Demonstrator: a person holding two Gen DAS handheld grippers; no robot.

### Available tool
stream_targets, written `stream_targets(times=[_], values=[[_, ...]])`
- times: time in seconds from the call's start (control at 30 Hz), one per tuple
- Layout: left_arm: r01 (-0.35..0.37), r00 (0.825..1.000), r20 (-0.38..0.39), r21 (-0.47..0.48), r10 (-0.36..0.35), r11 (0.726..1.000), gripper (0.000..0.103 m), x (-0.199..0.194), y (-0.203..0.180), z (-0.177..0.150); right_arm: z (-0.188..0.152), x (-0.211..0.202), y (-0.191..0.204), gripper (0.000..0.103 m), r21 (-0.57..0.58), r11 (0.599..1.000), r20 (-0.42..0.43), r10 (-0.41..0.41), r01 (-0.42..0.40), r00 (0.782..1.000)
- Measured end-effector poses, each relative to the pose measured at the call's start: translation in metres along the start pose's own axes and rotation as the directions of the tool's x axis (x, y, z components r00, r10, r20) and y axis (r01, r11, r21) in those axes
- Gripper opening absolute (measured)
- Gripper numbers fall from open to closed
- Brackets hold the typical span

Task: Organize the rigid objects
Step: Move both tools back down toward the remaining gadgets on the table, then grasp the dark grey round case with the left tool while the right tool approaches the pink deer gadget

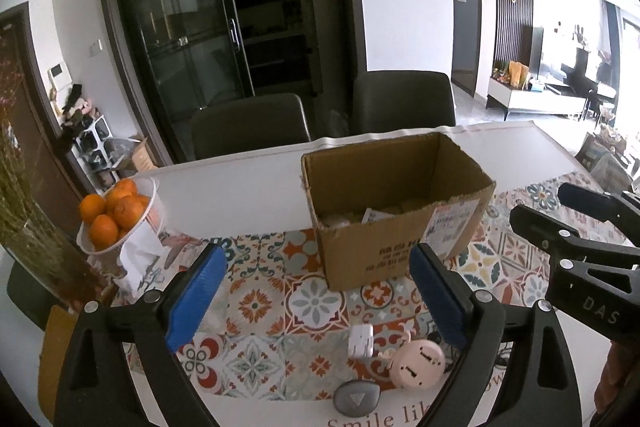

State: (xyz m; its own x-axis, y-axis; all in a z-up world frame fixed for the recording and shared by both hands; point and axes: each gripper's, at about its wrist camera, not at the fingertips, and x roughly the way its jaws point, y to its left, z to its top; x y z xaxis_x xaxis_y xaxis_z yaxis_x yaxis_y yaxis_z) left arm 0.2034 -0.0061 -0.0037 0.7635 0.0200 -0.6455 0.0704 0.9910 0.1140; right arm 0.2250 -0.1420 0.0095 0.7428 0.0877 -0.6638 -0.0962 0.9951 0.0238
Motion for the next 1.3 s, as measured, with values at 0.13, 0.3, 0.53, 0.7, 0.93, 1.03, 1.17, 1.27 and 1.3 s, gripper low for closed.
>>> stream_targets(times=[0.13, 0.3, 0.53, 0.7, 0.93, 1.03, 1.17, 1.27, 1.3], values=[[-0.002, 1.000, -0.007, 0.016, 0.002, 1.000, 0.094, -0.005, 0.000, -0.012, -0.014, -0.007, 0.008, 0.067, -0.021, 1.000, 0.012, 0.008, -0.008, 1.000], [0.003, 1.000, -0.028, 0.023, -0.003, 1.000, 0.094, -0.008, -0.001, -0.028, -0.031, -0.007, 0.011, 0.067, -0.025, 0.999, -0.012, 0.036, -0.036, 0.999], [0.021, 0.997, -0.080, 0.036, -0.018, 0.999, 0.094, -0.004, -0.005, -0.053, -0.059, 0.000, 0.012, 0.067, -0.015, 0.999, -0.075, 0.045, -0.047, 0.996], [0.040, 0.992, -0.120, 0.028, -0.036, 0.999, 0.094, 0.000, -0.007, -0.071, -0.075, 0.004, 0.015, 0.067, -0.022, 0.998, -0.111, 0.047, -0.050, 0.993], [0.064, 0.984, -0.168, 0.045, -0.056, 0.997, 0.094, 0.006, -0.008, -0.094, -0.097, 0.010, 0.020, 0.067, -0.025, 0.997, -0.166, 0.067, -0.072, 0.984], [0.070, 0.980, -0.191, 0.058, -0.058, 0.996, 0.094, 0.010, -0.009, -0.105, -0.107, 0.014, 0.023, 0.067, -0.036, 0.996, -0.188, 0.068, -0.076, 0.980], [0.081, 0.973, -0.219, 0.054, -0.067, 0.995, 0.094, 0.015, -0.008, -0.115, -0.117, 0.020, 0.025, 0.067, -0.042, 0.996, -0.223, 0.070, -0.081, 0.972], [0.092, 0.968, -0.237, 0.052, -0.077, 0.994, 0.093, 0.020, -0.009, -0.121, -0.124, 0.025, 0.026, 0.067, -0.038, 0.996, -0.248, 0.071, -0.083, 0.966], [0.098, 0.966, -0.244, 0.049, -0.084, 0.994, 0.093, 0.022, -0.009, -0.124, -0.126, 0.027, 0.026, 0.067, -0.038, 0.996, -0.255, 0.069, -0.081, 0.965]])
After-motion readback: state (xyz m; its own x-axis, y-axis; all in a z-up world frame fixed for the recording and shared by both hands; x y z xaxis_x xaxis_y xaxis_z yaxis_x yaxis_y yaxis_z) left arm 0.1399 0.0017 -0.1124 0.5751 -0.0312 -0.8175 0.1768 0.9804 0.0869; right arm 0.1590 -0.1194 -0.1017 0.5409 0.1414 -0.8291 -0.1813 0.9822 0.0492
